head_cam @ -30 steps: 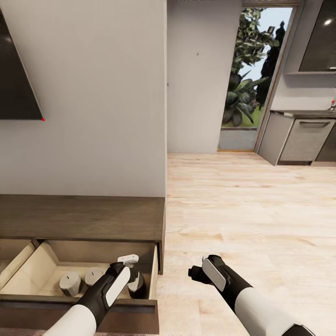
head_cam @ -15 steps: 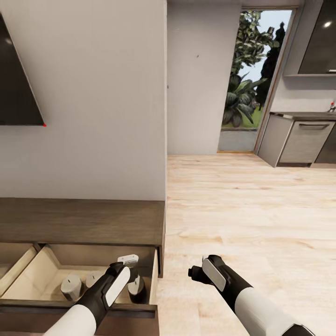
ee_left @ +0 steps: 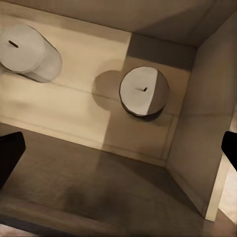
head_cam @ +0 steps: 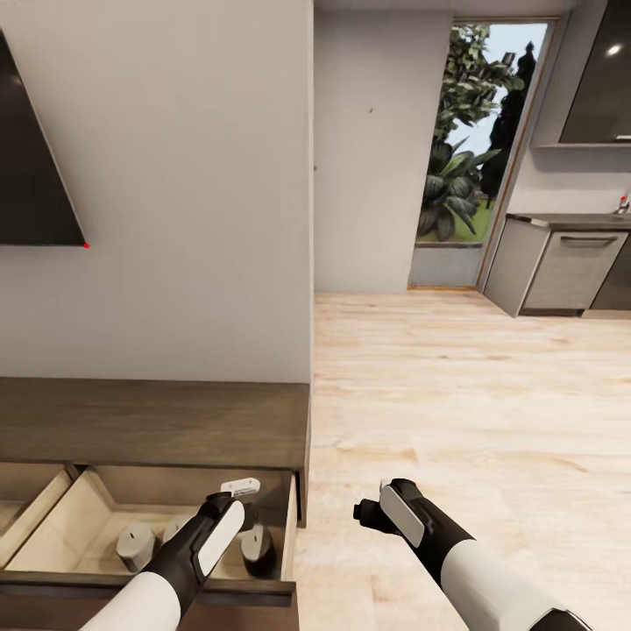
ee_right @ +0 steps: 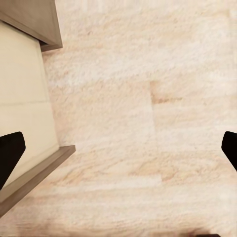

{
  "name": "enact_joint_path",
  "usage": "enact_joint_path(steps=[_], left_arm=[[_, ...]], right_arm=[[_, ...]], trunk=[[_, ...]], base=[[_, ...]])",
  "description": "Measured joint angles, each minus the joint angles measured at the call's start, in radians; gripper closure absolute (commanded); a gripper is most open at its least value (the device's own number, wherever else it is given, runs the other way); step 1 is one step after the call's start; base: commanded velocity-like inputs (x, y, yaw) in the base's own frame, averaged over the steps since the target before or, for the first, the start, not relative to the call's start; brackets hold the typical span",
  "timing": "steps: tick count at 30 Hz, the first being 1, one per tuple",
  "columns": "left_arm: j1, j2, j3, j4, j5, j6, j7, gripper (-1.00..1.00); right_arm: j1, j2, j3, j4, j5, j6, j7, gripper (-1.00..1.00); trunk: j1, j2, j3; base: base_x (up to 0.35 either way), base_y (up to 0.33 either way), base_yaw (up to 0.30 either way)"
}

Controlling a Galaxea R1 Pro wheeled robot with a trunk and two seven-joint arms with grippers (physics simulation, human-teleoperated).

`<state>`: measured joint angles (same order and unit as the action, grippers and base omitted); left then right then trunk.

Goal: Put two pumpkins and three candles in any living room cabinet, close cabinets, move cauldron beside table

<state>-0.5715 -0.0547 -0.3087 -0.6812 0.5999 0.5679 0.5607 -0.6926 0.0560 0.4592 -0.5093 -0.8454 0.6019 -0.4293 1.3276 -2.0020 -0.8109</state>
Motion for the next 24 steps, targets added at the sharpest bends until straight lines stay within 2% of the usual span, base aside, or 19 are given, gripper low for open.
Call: enact_joint_path(steps=[24], left_arm=[[0.0,-0.001,0.0,0.0,0.001,0.0,0.0,-1.0]], right_arm=[[0.0,0.0,0.0,0.0,0.0,0.0,0.0,-1.0]], trunk=[[-0.092,0.168,0.075]], base=[[-0.013,0.002,0.0]])
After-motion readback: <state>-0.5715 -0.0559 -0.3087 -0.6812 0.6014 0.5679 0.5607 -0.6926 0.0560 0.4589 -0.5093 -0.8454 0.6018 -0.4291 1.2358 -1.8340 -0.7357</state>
